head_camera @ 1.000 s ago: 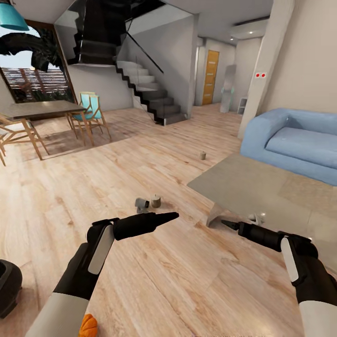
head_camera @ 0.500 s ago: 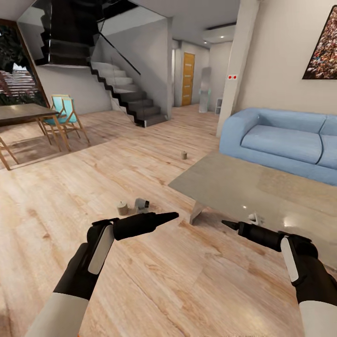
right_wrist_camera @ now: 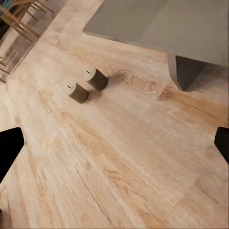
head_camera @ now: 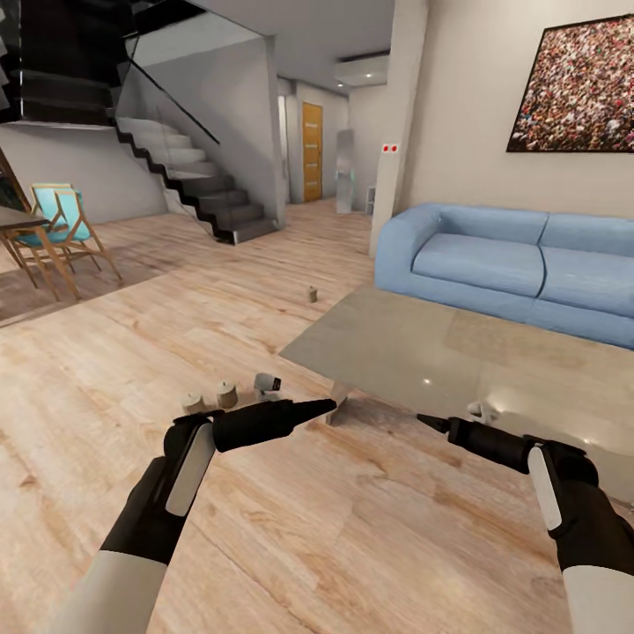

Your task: Place each of the two pumpkins and all three candles from the living room inside a cabinet in the living room (use any cabinet), then make sure every cabinet is closed, and position the cauldron so it is next to a table in the living room.

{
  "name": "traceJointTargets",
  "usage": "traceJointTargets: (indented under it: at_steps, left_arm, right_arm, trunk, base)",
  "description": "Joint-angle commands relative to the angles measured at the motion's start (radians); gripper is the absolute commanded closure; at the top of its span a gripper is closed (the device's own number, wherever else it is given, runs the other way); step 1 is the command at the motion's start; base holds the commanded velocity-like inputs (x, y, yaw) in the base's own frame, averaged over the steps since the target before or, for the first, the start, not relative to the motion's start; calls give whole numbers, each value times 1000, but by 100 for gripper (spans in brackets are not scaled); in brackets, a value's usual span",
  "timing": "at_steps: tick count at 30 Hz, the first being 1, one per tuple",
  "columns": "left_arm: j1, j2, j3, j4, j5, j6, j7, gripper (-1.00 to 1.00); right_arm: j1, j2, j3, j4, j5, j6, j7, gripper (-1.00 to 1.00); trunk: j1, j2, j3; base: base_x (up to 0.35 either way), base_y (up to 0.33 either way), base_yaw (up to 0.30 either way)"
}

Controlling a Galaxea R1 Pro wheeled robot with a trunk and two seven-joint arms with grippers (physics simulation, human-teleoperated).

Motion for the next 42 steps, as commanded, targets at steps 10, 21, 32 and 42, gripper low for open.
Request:
traceJointTargets:
  at_steps: [10, 21, 32, 42]
  left_arm:
    - [0, 0, 0, 0, -2, 0, 0, -100]
    - [0, 0, 0, 0, -2, -1, 0, -100]
    - [0, 1, 1, 0, 0, -1, 0, -100]
    - [0, 0, 1, 0, -2, -1, 0, -100]
  right_arm:
    - [0, 0, 0, 0, 1, -1, 0, -100]
    - [0, 4, 1, -1, 7, -1, -4, -100]
    - [0, 5, 4, -3, 12, -1, -8, -100]
    - [0, 33, 10, -7, 31, -1, -15, -100]
  trunk:
    - [0, 0, 1]
    - [0, 0, -3]
    - [0, 0, -15]
    - [0, 0, -27]
  base:
    - [298, -128, -50]
    - [293, -119, 63]
    - [29, -8, 202]
    - [0, 0, 203]
